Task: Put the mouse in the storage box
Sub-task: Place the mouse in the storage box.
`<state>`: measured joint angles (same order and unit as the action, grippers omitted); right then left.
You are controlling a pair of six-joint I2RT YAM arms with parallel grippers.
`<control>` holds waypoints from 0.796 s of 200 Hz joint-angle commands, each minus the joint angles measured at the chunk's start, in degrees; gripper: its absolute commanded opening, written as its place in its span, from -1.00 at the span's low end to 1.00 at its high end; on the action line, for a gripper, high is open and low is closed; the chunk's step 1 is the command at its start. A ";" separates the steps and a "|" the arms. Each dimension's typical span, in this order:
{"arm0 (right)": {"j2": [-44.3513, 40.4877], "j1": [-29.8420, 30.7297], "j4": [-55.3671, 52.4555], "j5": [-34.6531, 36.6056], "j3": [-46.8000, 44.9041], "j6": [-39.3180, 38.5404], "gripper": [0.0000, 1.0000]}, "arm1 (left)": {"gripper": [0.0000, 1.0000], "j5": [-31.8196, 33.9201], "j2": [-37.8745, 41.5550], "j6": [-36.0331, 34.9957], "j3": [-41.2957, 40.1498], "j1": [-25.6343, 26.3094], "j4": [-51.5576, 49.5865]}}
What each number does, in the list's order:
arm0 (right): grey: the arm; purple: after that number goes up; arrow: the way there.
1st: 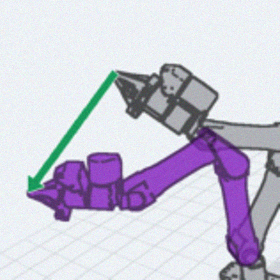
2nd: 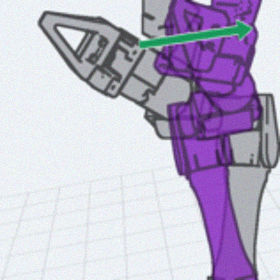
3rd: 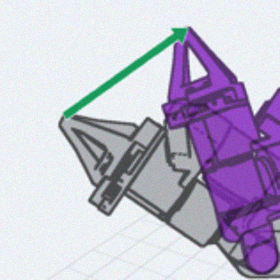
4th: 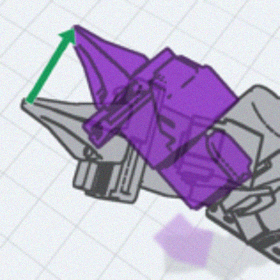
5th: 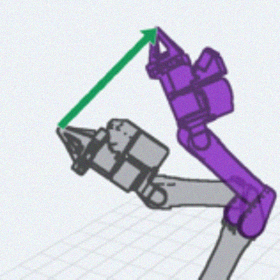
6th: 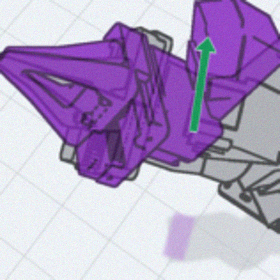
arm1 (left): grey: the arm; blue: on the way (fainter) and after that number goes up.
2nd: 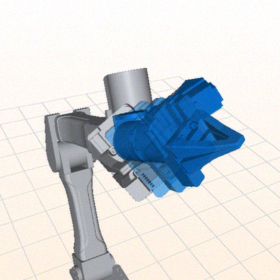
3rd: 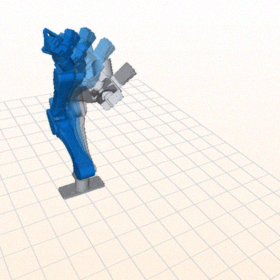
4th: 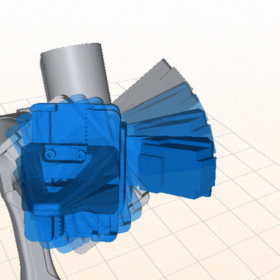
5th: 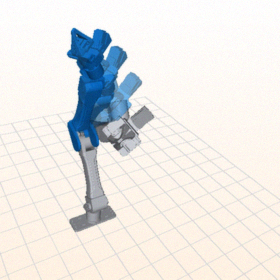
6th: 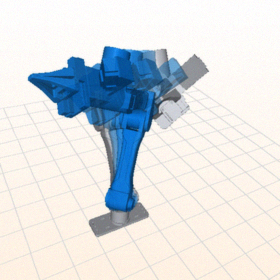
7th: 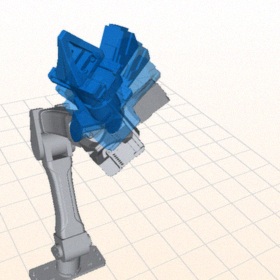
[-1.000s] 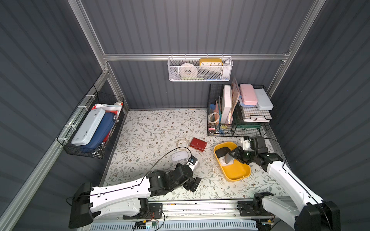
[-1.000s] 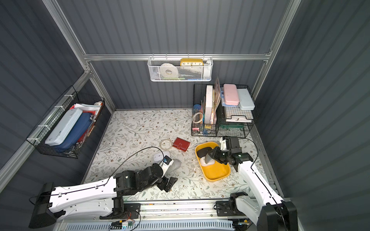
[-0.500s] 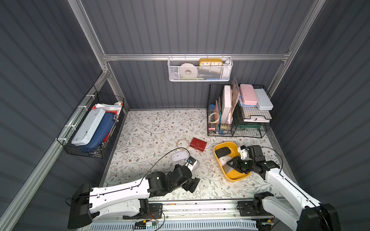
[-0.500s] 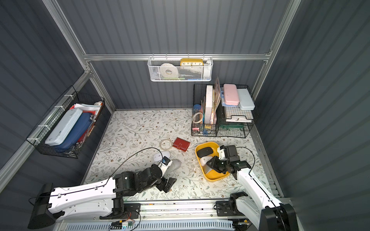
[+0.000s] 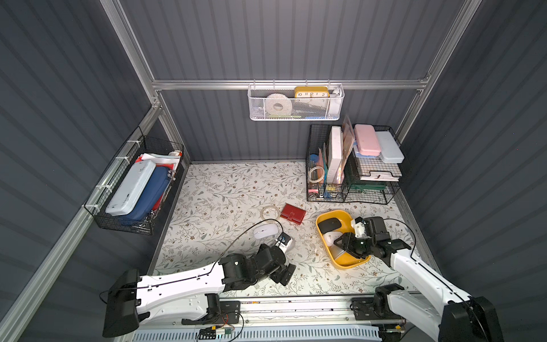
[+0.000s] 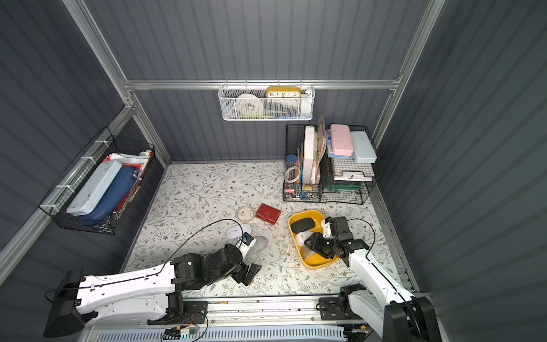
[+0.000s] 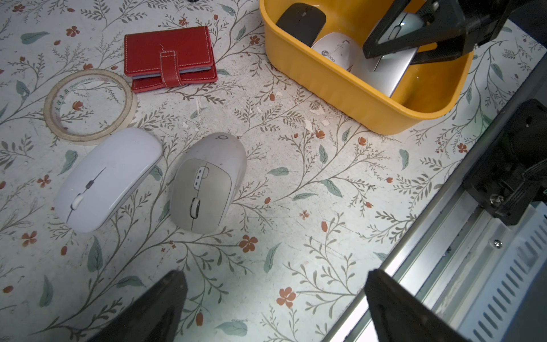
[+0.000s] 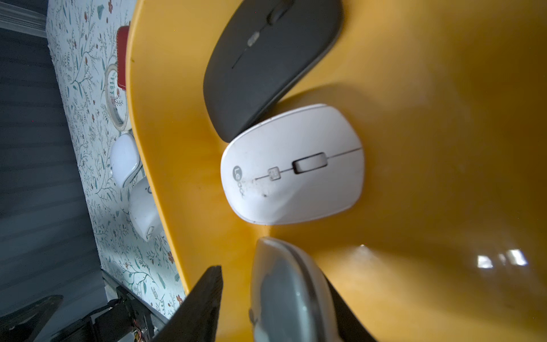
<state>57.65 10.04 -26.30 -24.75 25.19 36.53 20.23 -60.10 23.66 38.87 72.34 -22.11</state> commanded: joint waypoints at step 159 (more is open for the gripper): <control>-13.12 0.30 -2.33 25.08 4.37 -0.53 0.46 | 0.99 -14.65 -15.61 -8.25 6.38 -15.73 2.16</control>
<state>44.88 10.04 -31.90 -1.74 29.39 36.58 9.93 -72.71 19.29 42.48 58.81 -20.43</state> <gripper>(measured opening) 0.731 0.994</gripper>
